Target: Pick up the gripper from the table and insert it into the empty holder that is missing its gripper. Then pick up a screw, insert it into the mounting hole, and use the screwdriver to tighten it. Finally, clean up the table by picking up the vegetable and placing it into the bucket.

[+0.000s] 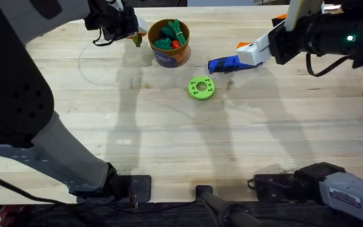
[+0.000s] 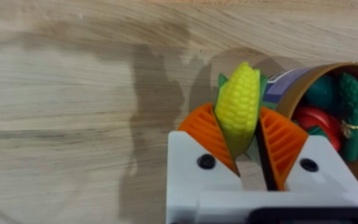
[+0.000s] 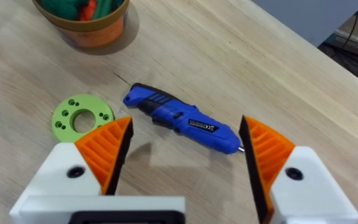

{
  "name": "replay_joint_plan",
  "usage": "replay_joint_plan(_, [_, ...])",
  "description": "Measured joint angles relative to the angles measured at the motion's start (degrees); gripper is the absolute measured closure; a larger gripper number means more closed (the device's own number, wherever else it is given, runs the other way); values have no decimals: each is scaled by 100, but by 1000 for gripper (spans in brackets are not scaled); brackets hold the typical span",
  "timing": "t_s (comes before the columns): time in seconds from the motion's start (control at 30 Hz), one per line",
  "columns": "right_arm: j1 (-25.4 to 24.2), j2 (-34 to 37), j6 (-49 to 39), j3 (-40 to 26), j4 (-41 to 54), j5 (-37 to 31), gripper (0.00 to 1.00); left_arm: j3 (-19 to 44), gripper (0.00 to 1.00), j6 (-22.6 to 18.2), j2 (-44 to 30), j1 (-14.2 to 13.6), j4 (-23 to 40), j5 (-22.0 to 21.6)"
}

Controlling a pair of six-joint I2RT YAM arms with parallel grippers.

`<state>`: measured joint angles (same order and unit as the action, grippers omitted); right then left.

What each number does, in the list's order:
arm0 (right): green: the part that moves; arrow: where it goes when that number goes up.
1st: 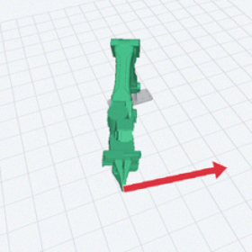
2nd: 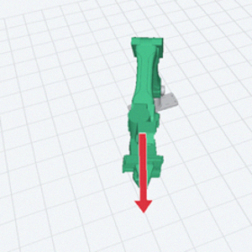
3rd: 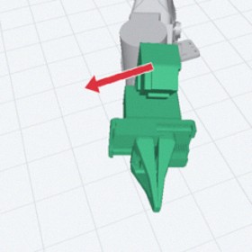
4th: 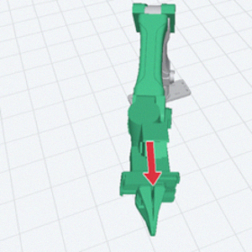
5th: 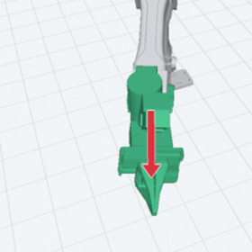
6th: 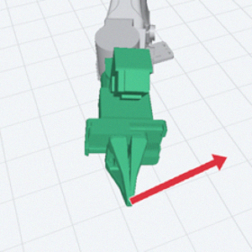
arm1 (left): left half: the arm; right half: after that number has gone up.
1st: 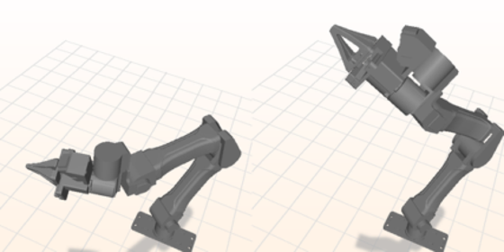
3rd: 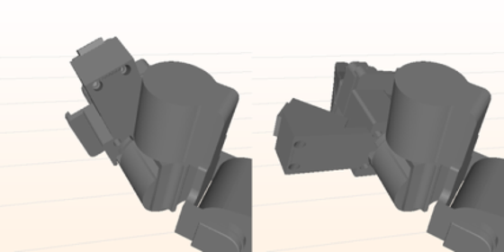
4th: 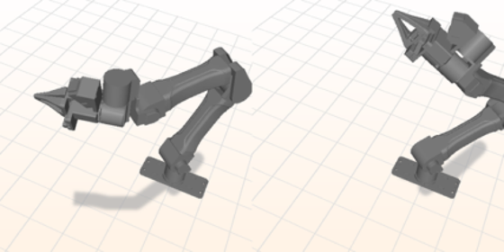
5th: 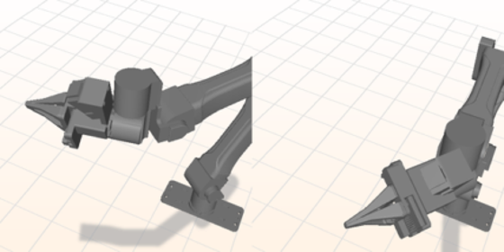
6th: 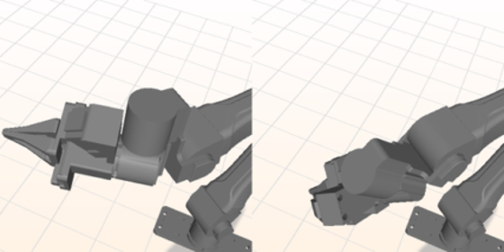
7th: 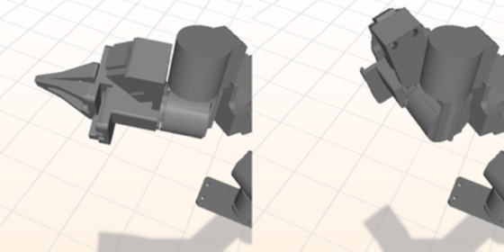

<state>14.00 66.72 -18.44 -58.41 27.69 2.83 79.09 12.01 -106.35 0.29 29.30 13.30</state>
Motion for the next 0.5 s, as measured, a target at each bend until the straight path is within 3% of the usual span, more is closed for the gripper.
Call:
replay_joint_plan(0.17, [2,7,0,0,68,0,11,-14,726,178,-113,14,-4,88])
replay_joint_plan(0.5, [2,7,0,0,69,0,11,-29,726,989,-52,388,-376,1391])
